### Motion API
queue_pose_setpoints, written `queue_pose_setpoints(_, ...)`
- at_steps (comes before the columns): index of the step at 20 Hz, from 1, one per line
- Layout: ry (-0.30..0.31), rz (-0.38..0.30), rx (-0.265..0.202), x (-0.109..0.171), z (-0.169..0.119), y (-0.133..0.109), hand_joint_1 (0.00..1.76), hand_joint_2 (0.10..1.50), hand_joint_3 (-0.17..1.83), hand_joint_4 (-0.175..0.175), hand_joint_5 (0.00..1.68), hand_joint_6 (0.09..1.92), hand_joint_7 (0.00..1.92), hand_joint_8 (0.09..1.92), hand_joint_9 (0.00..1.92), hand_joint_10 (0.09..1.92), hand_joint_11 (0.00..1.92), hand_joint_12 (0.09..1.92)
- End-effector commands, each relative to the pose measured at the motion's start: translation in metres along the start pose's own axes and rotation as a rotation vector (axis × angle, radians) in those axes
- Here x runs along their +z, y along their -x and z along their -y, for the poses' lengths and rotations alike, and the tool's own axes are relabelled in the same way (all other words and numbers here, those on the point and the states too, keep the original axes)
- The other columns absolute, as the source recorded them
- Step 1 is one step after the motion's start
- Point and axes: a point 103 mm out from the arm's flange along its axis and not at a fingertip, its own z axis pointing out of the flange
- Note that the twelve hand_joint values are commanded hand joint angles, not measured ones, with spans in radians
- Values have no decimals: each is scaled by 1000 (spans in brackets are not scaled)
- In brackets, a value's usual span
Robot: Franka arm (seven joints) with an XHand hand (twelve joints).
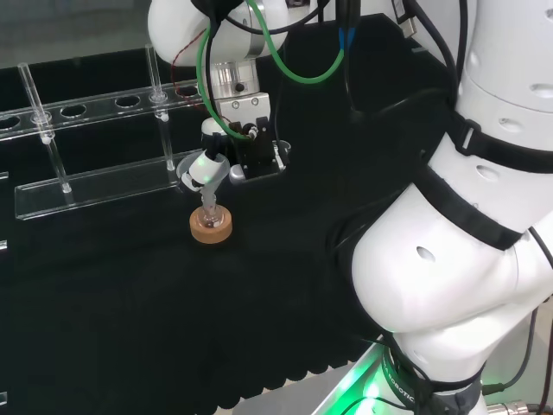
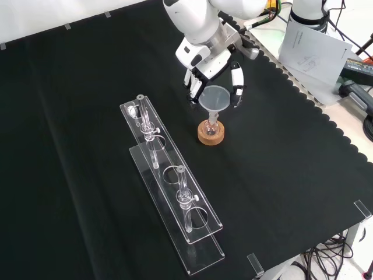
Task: Place the funnel on the round-bottom flask.
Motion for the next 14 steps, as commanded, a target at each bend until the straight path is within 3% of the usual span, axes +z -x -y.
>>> queue_pose_setpoints(1, 1, 8, -9, -6, -2, -3, 643, 783, 495, -68, 495, 690, 652, 800, 932, 586, 616, 1285)
queue_pose_setpoints(14, -9, 16, -19, -3, -6, -13, 637, 784, 490, -67, 474, 640, 603, 806, 881, 595, 583, 1303)
